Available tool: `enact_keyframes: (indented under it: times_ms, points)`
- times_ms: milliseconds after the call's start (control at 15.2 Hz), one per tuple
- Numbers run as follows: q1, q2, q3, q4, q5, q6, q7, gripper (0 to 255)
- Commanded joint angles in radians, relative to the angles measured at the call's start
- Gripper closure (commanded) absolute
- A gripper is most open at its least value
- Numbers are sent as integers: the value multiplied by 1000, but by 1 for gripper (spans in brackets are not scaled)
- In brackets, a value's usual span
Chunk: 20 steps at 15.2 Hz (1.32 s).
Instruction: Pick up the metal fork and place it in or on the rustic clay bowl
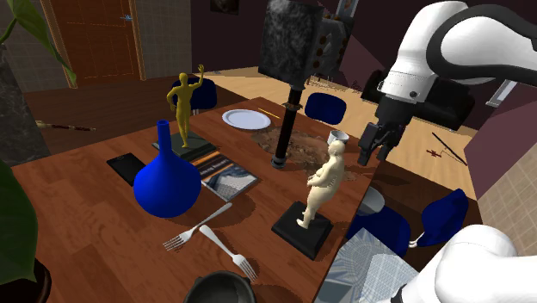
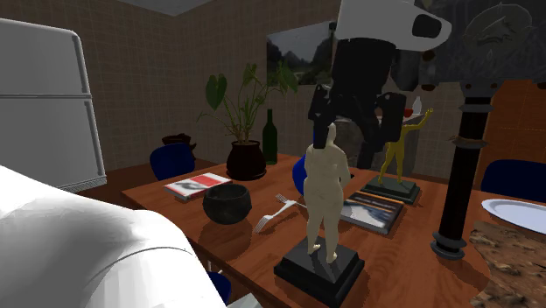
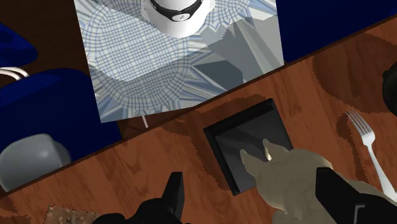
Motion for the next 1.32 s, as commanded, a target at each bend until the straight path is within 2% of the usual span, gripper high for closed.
enact_keyframes:
  times_ms: [0, 594, 1254]
  points:
    - [0, 0, 0, 0, 0, 0, 0, 0]
    - [65, 98, 167, -117, 122, 236, 142, 0]
    - [129, 349, 351, -121, 208, 522, 295, 0]
